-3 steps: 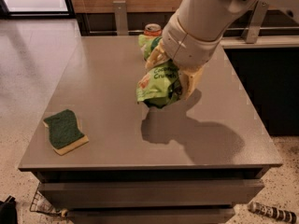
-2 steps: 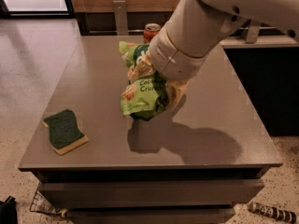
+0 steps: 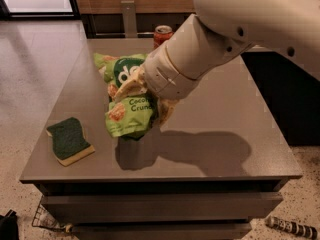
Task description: Move green rice chip bag near sponge
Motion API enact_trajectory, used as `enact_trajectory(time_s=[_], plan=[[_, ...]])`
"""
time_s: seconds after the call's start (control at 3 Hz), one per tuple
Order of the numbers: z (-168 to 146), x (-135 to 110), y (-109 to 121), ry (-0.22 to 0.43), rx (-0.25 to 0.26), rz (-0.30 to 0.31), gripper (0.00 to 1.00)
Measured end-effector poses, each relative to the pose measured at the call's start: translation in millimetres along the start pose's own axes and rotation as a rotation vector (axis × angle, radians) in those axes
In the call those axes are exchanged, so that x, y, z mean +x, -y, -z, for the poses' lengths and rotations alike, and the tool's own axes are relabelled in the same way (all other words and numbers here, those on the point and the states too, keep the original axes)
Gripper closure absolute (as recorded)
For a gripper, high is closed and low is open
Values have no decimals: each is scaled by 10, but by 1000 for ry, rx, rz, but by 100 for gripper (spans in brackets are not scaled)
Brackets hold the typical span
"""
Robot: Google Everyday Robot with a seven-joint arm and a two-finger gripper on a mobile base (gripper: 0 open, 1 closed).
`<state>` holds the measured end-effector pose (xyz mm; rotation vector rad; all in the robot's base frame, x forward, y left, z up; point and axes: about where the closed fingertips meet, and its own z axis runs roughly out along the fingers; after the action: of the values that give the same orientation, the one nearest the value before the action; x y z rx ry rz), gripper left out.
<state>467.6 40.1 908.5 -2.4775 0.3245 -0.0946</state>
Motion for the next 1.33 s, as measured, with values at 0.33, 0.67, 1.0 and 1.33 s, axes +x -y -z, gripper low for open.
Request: enact_trajectory(time_s=[0.33,0.67,1.0,1.33], plan=[[7,-17,17,0,1,11,81],[11,-29,29,0,2,15,59],[16,-42,41,-1,2,18,36],[20,-54,53,-1,2,21,12]])
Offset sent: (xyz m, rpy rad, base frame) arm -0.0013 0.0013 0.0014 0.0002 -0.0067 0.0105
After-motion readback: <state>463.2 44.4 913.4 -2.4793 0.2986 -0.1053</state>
